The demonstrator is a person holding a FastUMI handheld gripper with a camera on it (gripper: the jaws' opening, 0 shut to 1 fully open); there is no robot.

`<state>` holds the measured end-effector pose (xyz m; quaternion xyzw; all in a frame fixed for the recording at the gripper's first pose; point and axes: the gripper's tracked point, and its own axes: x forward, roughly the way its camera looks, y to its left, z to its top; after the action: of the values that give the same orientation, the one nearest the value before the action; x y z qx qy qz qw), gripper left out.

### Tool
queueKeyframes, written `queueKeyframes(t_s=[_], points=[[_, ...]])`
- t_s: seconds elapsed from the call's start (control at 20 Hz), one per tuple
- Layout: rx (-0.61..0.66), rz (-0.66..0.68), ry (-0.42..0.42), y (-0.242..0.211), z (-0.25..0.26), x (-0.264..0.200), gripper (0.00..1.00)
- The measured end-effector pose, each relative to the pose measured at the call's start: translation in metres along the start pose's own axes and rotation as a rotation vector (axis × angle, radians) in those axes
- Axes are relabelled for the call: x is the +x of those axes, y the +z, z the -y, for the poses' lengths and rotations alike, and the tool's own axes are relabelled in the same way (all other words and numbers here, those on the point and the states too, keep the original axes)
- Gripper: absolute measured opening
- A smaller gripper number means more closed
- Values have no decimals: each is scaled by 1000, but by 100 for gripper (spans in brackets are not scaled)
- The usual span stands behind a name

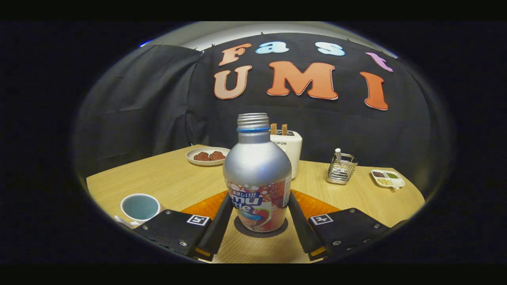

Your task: Take the bottle from table, then pour the juice into the cup, finally place the bottle on the coaster

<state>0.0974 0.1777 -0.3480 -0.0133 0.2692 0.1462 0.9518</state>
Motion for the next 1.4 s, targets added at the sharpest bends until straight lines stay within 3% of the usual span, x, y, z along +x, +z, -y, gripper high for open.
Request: queueKeyframes(t_s=[0.6,0.7,0.8,0.9,1.4], points=[[66,6,-1,-17,8,16,77],[47,0,-30,-18,14,15,81],[45,13,-27,-11,12,8,92],[45,38,-19,1,10,-6,98],[94,254,-74,94,34,-123,97]])
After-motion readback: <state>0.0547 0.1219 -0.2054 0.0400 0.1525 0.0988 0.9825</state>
